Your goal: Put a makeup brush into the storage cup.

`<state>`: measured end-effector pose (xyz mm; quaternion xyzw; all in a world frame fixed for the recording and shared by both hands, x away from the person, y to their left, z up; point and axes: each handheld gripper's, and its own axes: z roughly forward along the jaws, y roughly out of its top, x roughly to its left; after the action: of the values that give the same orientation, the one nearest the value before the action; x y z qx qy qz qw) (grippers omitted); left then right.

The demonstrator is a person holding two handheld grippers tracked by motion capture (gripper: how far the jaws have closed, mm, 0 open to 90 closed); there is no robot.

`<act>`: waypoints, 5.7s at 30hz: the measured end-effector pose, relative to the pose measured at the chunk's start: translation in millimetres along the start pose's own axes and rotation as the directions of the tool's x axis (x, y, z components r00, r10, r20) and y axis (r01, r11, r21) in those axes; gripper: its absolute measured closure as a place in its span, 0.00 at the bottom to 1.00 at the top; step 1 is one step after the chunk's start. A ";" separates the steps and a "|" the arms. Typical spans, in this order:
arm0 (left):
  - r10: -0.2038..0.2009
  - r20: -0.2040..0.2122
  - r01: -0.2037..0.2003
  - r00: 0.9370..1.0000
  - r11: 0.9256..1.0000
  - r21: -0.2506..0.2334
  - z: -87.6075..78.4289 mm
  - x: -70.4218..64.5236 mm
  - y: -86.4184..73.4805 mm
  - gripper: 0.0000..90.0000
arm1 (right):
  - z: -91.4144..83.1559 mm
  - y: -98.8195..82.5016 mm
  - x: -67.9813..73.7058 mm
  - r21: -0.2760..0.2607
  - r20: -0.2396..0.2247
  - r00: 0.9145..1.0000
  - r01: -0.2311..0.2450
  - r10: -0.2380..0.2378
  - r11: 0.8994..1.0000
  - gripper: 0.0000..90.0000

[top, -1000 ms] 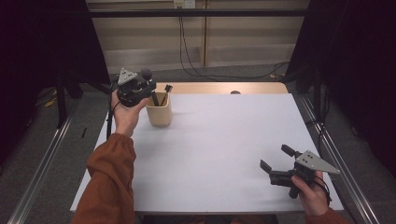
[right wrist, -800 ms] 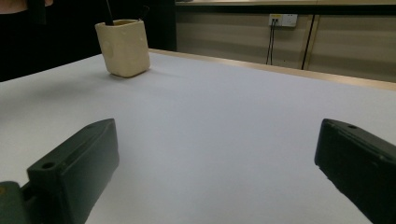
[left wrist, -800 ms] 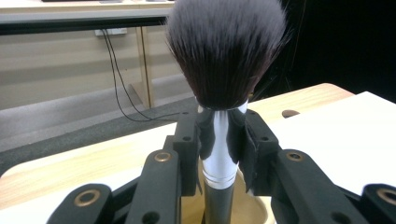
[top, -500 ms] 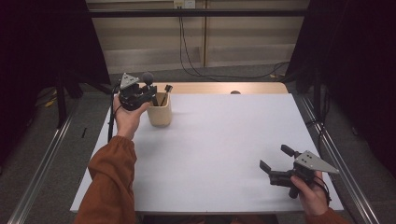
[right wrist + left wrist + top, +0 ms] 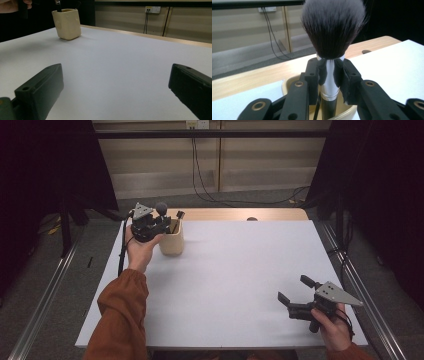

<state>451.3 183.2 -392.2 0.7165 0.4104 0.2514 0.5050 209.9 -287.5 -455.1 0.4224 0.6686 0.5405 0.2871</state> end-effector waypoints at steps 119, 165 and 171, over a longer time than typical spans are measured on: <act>0.013 0.041 -0.010 0.999 0.997 -0.071 -121.7 -35.0 -63.6 0.04 | 1.5 1.3 -3.4 -0.011 0.010 1.000 0.026 -0.025 1.000 0.00; -0.009 0.011 0.010 1.000 0.996 -0.090 -188.5 -54.8 -117.5 0.03 | 0.1 1.7 -4.0 -0.011 0.017 1.000 0.025 -0.025 1.000 0.00; -0.022 0.009 0.022 1.000 0.997 -0.075 -193.2 -58.8 -119.3 0.03 | -0.3 2.1 -3.7 -0.012 0.013 1.000 0.024 -0.024 1.000 0.00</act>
<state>230.2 251.9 -429.7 0.6934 0.4064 0.2581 0.5362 211.9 -290.8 -453.3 0.4161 0.6684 0.5384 0.3003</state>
